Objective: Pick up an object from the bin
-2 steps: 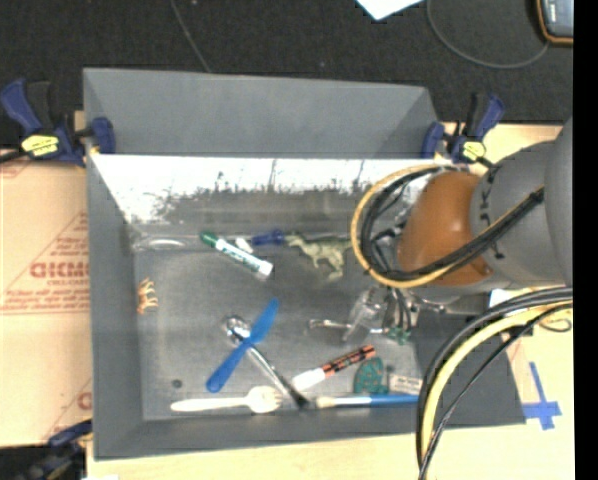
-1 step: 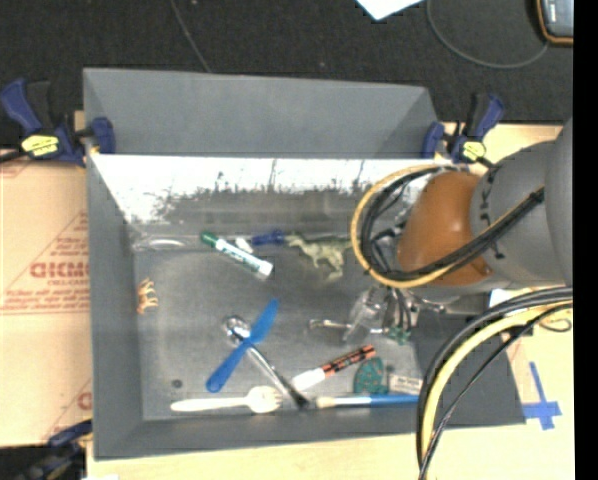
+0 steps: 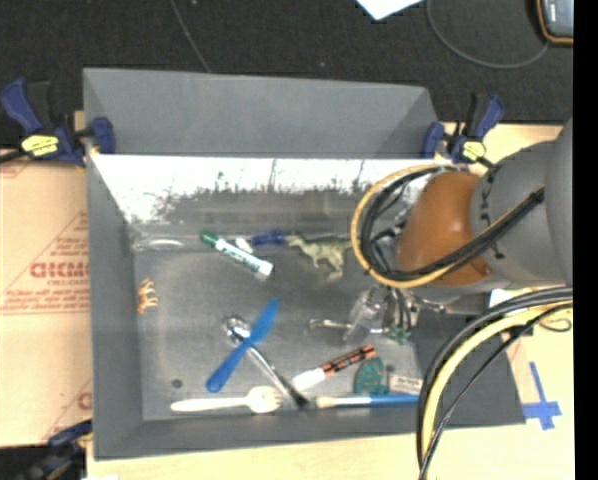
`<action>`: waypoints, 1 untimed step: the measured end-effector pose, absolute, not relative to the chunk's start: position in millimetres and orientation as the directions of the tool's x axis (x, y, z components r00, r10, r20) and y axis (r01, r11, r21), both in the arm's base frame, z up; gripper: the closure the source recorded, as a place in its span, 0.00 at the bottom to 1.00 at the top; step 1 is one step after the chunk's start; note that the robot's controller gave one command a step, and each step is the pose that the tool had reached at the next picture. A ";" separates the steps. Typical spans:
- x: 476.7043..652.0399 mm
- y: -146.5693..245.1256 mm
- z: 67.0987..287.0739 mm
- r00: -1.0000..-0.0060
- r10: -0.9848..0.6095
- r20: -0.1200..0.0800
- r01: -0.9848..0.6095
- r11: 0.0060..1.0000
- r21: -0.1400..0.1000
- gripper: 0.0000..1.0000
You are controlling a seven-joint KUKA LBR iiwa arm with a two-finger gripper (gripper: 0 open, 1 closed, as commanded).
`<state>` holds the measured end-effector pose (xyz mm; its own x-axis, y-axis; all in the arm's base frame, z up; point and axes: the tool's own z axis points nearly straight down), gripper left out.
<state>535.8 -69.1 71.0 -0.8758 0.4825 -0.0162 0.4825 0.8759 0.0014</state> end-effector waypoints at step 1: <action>535.9 -69.1 71.0 -0.876 0.482 -0.016 0.482 0.876 0.001 1.00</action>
Offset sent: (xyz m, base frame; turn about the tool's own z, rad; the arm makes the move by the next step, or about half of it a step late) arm 0.0000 0.0000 0.0000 0.0000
